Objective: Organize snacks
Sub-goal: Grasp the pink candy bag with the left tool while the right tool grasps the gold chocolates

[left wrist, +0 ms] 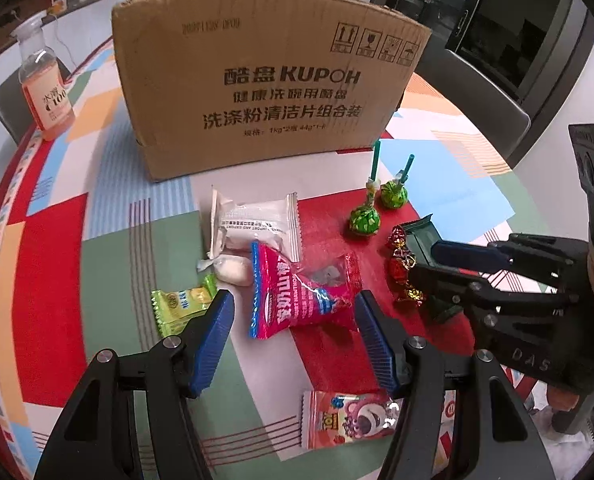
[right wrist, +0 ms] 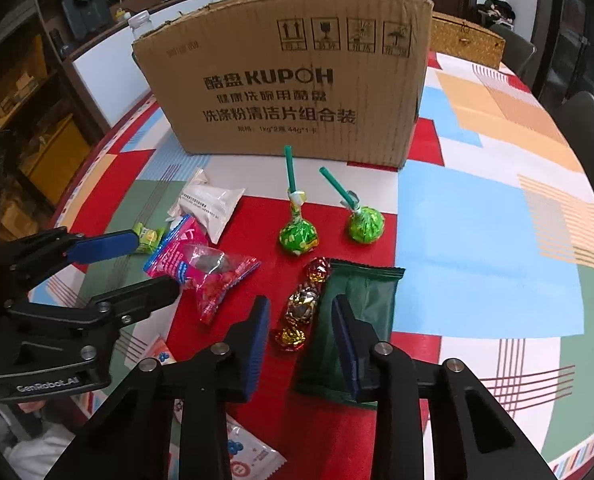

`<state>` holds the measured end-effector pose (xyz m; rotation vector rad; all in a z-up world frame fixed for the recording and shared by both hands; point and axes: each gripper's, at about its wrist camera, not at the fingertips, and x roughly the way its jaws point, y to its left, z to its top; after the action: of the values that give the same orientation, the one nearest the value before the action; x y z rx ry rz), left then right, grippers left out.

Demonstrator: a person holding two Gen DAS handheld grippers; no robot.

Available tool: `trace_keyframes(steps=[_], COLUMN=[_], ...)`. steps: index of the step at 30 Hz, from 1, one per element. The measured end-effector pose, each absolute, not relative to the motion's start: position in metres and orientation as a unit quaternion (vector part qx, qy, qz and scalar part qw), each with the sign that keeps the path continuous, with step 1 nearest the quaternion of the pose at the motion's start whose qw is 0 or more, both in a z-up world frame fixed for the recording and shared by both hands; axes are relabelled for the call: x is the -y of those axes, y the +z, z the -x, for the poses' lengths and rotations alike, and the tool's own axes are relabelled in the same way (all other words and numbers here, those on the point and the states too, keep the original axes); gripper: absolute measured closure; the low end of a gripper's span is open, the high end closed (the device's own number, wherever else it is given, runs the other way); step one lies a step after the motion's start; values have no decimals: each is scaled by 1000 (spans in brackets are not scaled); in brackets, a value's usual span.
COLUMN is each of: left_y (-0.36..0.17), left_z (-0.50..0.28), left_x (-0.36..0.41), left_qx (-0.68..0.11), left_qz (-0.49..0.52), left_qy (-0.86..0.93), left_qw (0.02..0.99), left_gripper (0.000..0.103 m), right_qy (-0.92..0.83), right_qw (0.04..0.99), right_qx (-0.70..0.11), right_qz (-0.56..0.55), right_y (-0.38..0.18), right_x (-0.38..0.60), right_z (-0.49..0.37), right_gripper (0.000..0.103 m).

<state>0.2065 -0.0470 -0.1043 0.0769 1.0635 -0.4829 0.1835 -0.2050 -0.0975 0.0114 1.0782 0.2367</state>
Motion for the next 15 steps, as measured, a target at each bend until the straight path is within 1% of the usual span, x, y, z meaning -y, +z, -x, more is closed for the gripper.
trace_keyframes(steps=[5, 9, 11, 15], left_y=[-113, -120, -123, -127], left_z=[-214, -219, -220, -224], left_x=[50, 50, 50, 49], left_qx=[-511, -520, -523, -528], left_qz=[-28, -15, -13, 1], left_qy=[-235, -238, -239, -239], left_qw=[827, 820, 818, 815], left_gripper=[42, 42, 44, 50], right_qy=[118, 119, 120, 124], right_qw=[843, 839, 837, 837], right_qx=[-524, -531, -533, -533], right_qz=[-11, -12, -11, -7], right_y=[-106, -112, -114, -116], right_x=[204, 202, 201, 197], right_z=[-188, -192, -193, -197], right_gripper=[78, 78, 81, 81])
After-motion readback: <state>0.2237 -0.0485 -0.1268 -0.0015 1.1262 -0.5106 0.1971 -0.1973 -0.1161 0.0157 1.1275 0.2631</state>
